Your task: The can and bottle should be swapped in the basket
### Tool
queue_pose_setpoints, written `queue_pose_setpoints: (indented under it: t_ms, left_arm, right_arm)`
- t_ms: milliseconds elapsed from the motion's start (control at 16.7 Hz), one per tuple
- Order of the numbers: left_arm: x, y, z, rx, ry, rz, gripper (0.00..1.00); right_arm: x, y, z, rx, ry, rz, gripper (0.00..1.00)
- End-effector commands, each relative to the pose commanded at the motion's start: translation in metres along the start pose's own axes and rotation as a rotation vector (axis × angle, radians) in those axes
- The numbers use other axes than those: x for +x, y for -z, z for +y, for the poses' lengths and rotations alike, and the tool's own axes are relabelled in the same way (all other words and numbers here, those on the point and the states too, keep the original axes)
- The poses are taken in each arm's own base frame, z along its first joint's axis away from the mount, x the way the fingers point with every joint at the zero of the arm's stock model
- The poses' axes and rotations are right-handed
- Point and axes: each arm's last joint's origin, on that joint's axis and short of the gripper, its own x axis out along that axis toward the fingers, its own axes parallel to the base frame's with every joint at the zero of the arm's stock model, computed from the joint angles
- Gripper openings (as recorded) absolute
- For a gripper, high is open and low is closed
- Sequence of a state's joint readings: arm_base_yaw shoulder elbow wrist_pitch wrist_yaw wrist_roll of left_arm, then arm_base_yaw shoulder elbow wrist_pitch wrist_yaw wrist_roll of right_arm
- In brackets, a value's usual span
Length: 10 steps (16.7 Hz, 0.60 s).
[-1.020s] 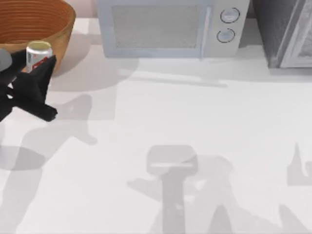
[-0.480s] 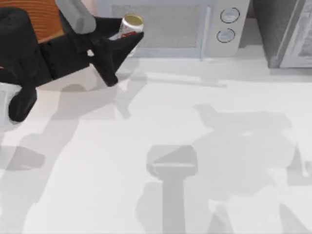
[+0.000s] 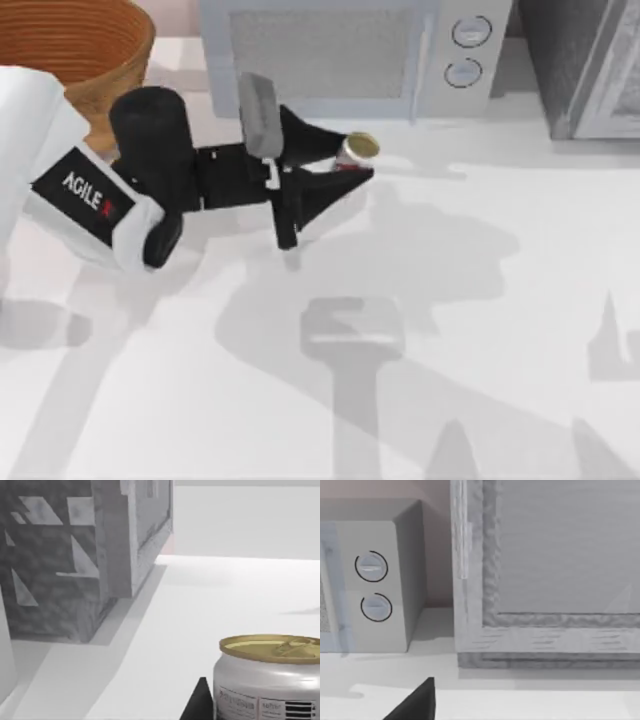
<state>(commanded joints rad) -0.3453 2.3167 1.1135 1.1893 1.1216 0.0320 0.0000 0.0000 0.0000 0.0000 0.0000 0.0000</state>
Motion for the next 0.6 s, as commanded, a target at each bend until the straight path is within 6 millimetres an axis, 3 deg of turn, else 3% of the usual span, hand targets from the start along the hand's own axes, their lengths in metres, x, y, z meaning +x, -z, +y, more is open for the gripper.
queue_pose_setpoints:
  t_ms: [300,600]
  left_arm:
    - [0.015,0.057,0.000,-0.013,0.128,0.003,0.00]
    - [0.017,0.067,-0.001,-0.015,0.151,0.003,0.00]
  right_arm:
    - [0.000,0.000,0.000,0.000,0.000,0.000,1.00]
    - [0.000,0.000,0.000,0.000,0.000,0.000,1.00]
